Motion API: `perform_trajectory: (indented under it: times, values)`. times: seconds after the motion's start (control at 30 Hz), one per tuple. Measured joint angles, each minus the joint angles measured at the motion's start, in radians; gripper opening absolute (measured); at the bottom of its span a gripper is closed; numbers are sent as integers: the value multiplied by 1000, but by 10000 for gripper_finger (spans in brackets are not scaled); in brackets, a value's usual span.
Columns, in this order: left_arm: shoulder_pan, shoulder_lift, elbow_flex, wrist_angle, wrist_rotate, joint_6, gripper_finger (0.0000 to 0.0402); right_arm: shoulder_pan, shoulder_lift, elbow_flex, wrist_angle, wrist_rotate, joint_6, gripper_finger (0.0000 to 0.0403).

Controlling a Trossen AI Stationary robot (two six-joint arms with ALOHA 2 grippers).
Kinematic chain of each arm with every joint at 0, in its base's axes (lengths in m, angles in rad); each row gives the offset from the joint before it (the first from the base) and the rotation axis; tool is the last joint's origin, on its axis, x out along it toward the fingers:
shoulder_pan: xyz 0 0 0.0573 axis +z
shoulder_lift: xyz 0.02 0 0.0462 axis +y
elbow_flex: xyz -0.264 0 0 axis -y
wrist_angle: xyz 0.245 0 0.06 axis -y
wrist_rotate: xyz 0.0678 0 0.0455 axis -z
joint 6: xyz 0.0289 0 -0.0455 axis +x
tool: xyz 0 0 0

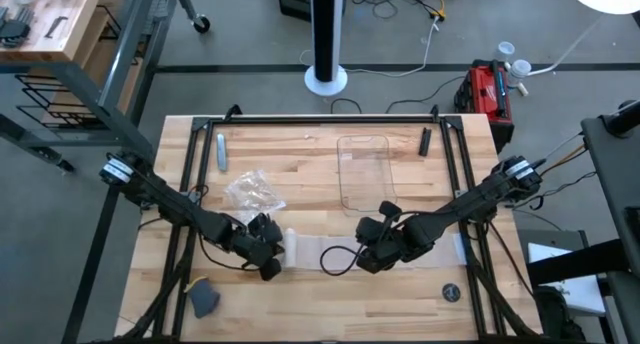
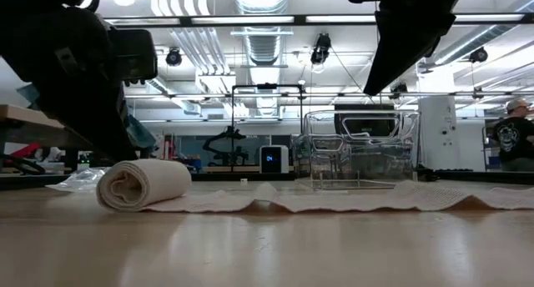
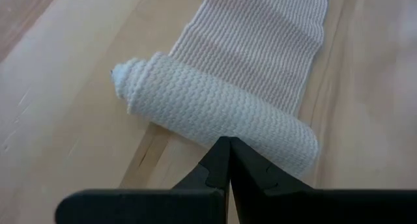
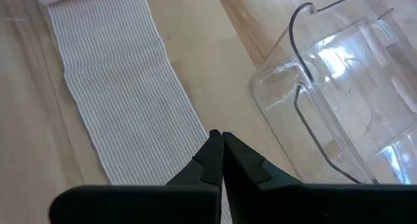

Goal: Roll bandage
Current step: Roll the brown bandage

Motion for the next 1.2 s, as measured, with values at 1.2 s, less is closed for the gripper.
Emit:
perform_trajectory:
  times: [1.2]
  values:
    - [38, 100, 80, 63, 0, 117, 0, -164, 169, 157, 299, -203, -164, 1]
